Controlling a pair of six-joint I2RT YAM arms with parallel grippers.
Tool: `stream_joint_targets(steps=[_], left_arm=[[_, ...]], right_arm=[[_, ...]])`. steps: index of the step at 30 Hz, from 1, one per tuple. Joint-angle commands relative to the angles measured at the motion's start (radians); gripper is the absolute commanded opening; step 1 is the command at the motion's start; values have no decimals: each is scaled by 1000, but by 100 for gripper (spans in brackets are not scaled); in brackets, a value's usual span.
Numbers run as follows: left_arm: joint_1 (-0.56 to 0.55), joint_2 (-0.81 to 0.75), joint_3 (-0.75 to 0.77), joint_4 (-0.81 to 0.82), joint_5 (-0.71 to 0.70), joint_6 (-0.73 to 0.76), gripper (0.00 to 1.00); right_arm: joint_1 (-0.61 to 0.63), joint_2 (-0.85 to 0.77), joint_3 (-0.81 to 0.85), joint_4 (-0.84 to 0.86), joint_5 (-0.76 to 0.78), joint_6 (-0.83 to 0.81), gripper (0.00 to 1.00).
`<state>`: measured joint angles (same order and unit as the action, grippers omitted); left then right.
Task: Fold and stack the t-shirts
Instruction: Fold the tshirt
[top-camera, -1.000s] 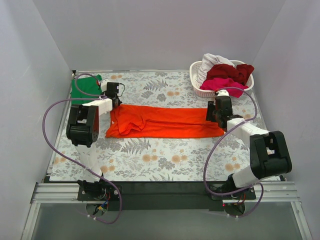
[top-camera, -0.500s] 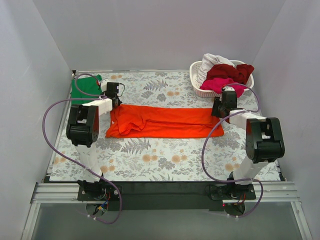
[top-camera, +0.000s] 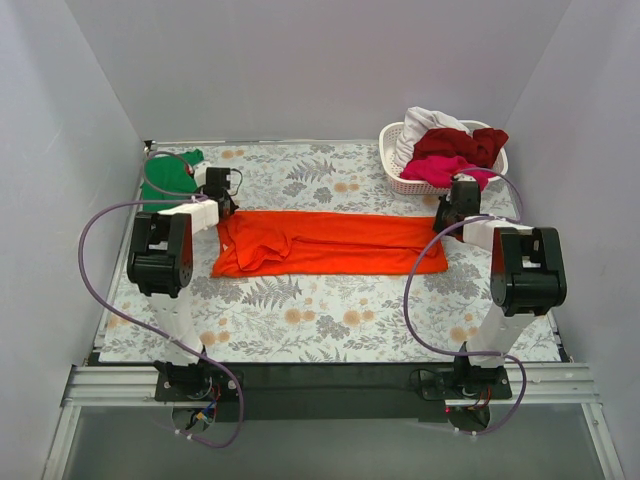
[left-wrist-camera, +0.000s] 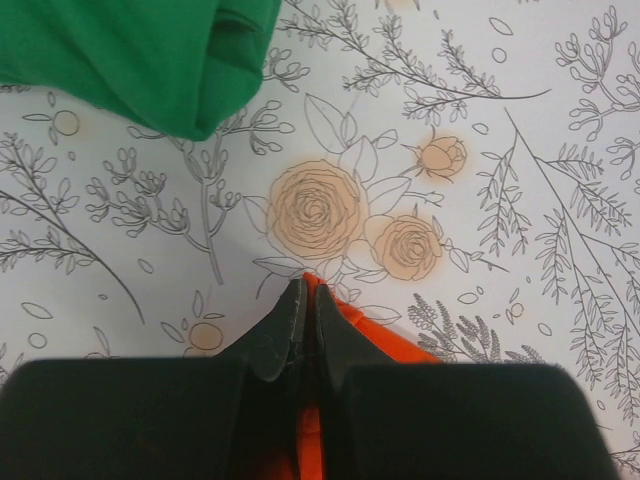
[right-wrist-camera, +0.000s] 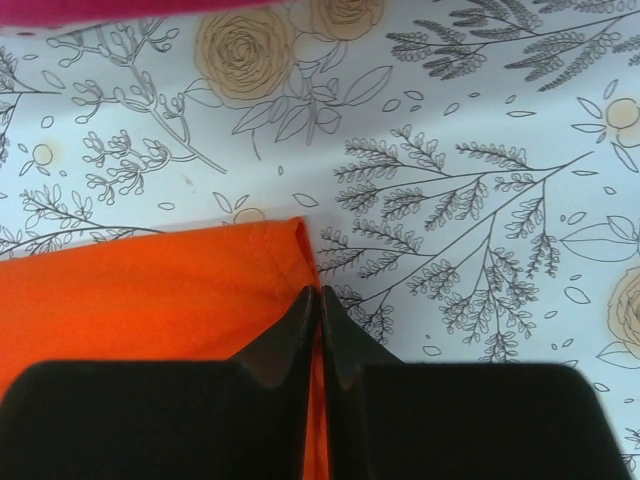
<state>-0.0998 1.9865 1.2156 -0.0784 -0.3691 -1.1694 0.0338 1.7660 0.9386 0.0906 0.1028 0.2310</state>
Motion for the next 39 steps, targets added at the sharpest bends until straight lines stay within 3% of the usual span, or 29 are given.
stream_joint_targets(steps=[1,10,16,17,18,21,22,25,34,39], left_arm=[[41,-95,-27,-3,-13,-6,0],[80,-127,-54,5,32,-9,0],[81,-143,-62,9,45,-6,15],[81,-143,-68,9,47,-6,18],[81,-147,-68,12,47,-7,26],[81,-156,-76,11,47,-10,42],[81,-166,-77,11,44,-13,45],[81,-187,-91,25,32,-18,55],[81,-189,-97,34,24,-16,56],[81,-167,-91,28,30,-12,48]], right_arm=[[-25,-25,9,-5,14,19,1],[-63,-23,9,-11,0,21,1],[-61,-48,5,11,-95,7,1],[-61,-56,0,21,-174,5,1],[-61,-62,0,35,-208,4,1],[-60,-54,11,37,-301,5,13],[-60,-51,15,37,-316,7,21],[-58,-34,32,37,-330,10,33],[-35,33,71,35,-342,10,42],[-6,38,74,35,-331,5,42]])
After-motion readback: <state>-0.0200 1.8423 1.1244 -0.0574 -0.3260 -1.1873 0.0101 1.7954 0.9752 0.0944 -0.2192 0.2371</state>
